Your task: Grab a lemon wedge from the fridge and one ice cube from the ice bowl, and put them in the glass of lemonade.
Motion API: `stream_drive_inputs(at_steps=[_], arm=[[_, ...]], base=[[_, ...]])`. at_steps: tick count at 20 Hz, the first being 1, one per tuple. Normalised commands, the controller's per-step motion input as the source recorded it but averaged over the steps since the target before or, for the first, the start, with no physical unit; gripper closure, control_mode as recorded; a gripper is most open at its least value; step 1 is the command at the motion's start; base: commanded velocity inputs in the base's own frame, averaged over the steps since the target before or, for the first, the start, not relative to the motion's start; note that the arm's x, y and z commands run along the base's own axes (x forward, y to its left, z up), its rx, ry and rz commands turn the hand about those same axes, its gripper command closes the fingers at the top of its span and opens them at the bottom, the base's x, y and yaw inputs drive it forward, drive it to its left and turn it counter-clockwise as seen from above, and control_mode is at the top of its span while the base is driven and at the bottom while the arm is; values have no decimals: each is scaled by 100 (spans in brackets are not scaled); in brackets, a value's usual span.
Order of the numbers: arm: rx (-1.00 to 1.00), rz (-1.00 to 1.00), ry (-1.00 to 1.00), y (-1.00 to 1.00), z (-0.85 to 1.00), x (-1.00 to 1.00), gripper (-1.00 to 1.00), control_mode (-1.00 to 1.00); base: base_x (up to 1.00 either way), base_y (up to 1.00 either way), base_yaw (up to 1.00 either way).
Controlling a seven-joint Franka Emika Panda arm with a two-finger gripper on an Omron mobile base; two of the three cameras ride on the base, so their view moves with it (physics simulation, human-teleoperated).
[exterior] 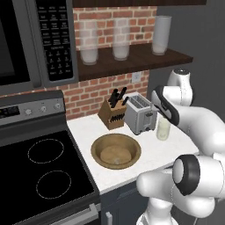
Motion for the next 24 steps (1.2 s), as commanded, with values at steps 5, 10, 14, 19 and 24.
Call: stream_drive_inputs(at_steps=[5,10,14,19,24], arm=[[0,0,-5,0,0,15,100,-100],[0,0,0,-4,0,46,100,-100],[0,0,0,-6,-2,24,100,-100],[0,0,0,-11,-8,1,100,-100],[0,0,0,-15,-4,0,100,-100]], base=[[0,0,0],[0,0,0],[0,0,0],[0,0,0],[0,0,0]])
